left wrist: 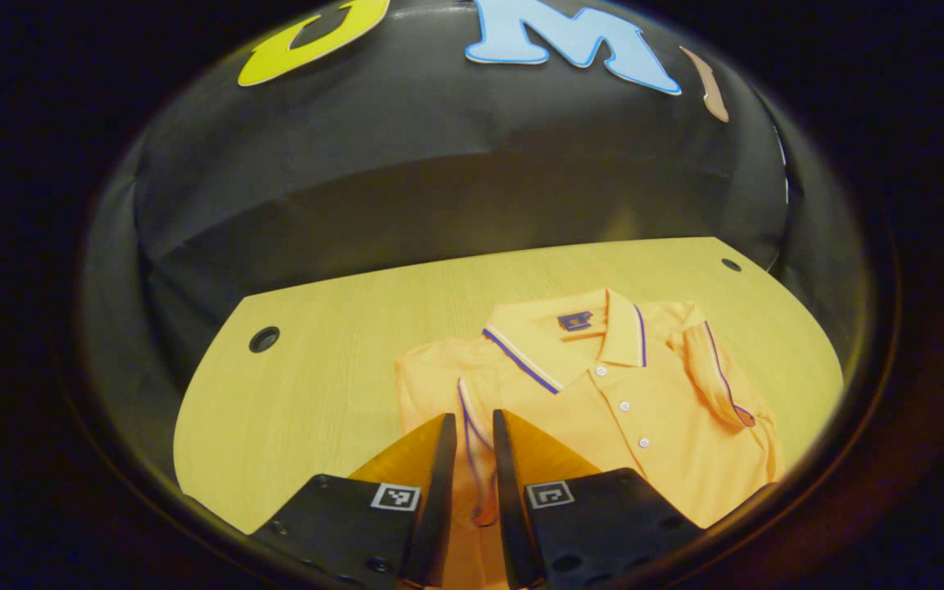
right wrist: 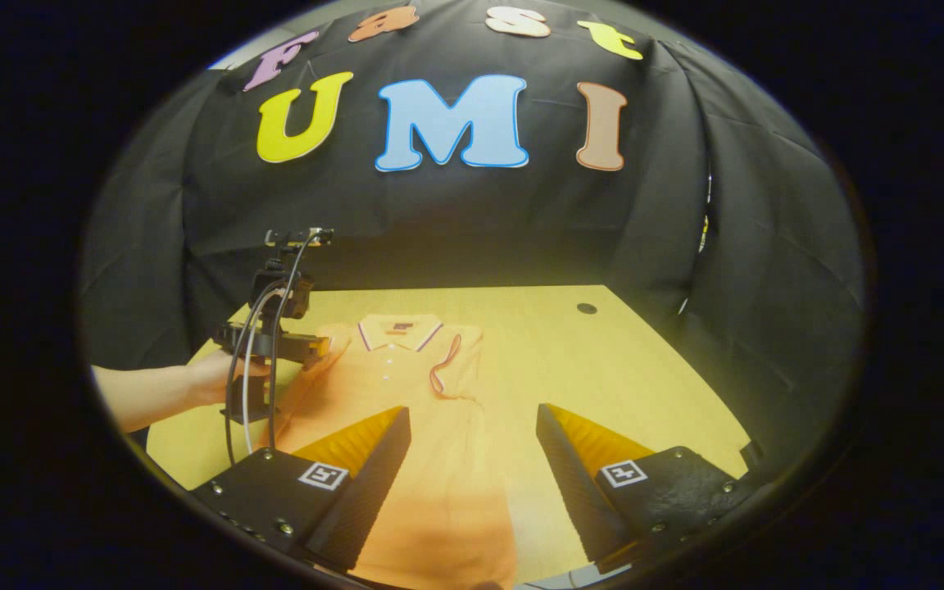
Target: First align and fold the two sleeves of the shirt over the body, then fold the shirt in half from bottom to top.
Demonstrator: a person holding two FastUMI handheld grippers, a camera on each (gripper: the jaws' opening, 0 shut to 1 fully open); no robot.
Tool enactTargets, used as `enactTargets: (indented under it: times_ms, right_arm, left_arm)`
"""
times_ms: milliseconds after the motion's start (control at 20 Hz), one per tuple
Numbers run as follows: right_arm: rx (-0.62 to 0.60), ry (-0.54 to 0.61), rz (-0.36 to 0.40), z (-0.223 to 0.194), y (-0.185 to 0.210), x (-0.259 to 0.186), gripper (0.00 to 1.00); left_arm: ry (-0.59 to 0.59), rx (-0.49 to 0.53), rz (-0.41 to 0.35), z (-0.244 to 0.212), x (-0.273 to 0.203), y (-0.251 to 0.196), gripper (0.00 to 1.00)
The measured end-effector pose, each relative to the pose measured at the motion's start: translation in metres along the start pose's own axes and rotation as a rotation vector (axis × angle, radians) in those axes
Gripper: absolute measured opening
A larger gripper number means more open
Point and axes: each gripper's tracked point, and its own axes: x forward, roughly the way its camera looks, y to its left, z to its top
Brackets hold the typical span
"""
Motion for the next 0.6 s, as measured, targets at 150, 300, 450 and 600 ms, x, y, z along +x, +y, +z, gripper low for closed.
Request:
enactTargets:
  times_ms: [150,300,450,600]
  right_arm:
    - [-0.019,0.006,0.012,-0.008,-0.004,0.000,0.96]
    - [-0.047,0.017,0.036,-0.021,-0.007,0.001,0.96]
    - [-0.066,0.042,0.063,-0.041,-0.010,-0.001,0.96]
    - [-0.071,0.079,0.085,-0.067,-0.013,-0.004,0.95]
  left_arm:
    - [-0.009,-0.018,-0.010,-0.007,-0.020,-0.008,0.73]
    - [-0.025,-0.046,-0.013,-0.015,-0.048,-0.013,0.84]
    - [-0.032,-0.080,-0.013,-0.033,-0.084,-0.017,0.92]
    - [-0.027,-0.086,-0.005,-0.059,-0.121,-0.017,0.95]
